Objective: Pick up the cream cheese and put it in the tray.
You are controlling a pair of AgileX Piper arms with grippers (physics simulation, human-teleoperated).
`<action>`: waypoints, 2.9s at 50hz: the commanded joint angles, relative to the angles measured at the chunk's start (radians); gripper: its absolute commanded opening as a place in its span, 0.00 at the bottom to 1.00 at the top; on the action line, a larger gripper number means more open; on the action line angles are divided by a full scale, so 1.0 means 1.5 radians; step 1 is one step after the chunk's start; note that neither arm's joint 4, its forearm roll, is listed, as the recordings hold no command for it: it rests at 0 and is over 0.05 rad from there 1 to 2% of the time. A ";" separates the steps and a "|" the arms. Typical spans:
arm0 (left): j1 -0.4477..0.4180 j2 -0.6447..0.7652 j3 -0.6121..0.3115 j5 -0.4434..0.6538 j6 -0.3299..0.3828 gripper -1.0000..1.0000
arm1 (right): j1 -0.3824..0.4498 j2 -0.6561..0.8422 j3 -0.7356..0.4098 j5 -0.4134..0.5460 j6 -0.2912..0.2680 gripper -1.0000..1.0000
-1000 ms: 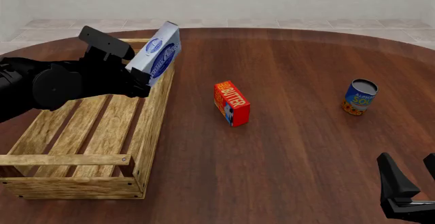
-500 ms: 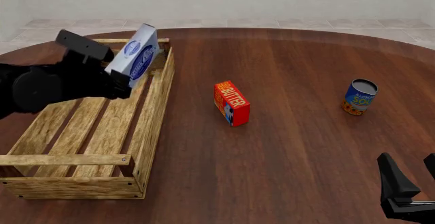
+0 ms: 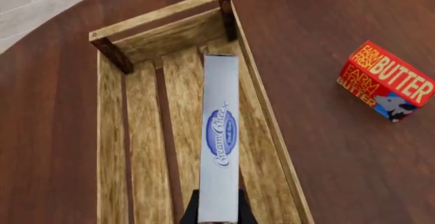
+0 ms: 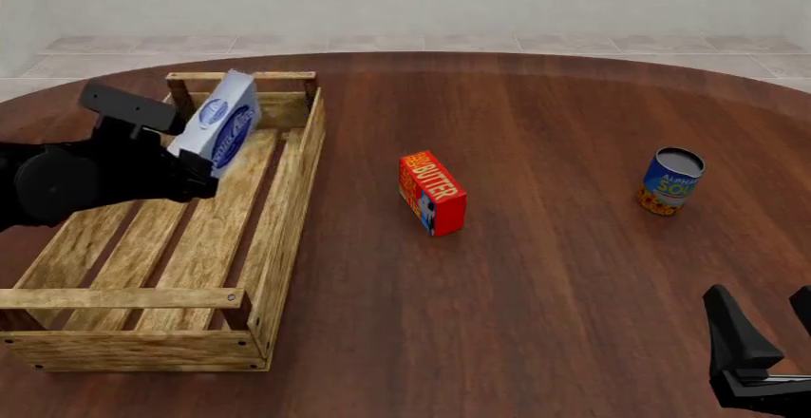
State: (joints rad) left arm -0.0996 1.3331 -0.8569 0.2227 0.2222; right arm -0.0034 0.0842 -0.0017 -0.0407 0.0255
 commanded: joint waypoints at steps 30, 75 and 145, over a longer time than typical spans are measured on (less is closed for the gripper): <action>0.072 0.097 0.084 -0.119 0.010 0.00 | 0.001 0.000 0.000 0.000 -0.001 1.00; 0.076 0.172 0.140 -0.189 0.003 0.00 | 0.002 0.007 0.000 -0.004 0.001 1.00; 0.064 0.052 0.129 -0.115 0.013 1.00 | 0.002 0.011 0.000 -0.007 0.001 1.00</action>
State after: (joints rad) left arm -0.0016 1.4410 -0.6530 0.0277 0.2325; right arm 0.0002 0.1007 -0.0014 -0.0505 0.0264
